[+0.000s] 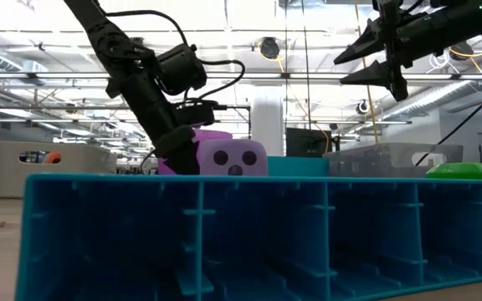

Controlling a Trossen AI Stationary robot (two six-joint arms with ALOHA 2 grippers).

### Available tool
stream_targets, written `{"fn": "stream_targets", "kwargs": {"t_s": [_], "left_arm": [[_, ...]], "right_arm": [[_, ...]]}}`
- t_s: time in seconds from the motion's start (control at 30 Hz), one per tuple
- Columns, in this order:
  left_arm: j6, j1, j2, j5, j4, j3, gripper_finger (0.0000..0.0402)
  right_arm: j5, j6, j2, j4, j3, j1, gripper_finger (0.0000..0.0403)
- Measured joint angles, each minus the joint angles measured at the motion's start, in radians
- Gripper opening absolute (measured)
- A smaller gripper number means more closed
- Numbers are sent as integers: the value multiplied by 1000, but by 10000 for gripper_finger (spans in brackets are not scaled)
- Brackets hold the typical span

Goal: Pick & Place Toys
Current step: Put the blue game piece into the blue bin

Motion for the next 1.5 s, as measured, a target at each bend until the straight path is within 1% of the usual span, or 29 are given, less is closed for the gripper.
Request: {"fn": "stream_targets", "kwargs": {"t_s": [0.07, 0.27, 0.43, 0.6, 0.77, 0.93, 1.2, 1.4, 1.5], "left_arm": [[5, 2, 0, 17, 0, 0, 330], [19, 1, 0, 20, 1, 0, 257], [18, 1, 0, 14, 5, 0, 211], [14, 1, 0, 14, 6, 0, 180], [-22, 1, 0, 16, 6, 0, 153], [-43, 1, 0, 47, 7, 0, 120], [-152, 1, -4, 49, 41, 0, 78], [-166, 1, -3, 49, 66, 0, 31], [-166, 1, -3, 50, 66, 0, 20]], "right_arm": [[0, 0, 2, 1, 0, 0, 188], [0, 0, 2, -1, 0, 0, 187], [0, 0, 2, -1, 0, 0, 187], [0, 0, 2, -1, 0, 0, 187], [0, -11, 2, -2, 0, 0, 187], [0, -21, 2, -1, 0, 0, 187], [0, -20, 2, -1, 0, 0, 187], [0, -20, 2, -1, 0, 0, 187], [0, -19, 2, -1, 0, 0, 187]]}}
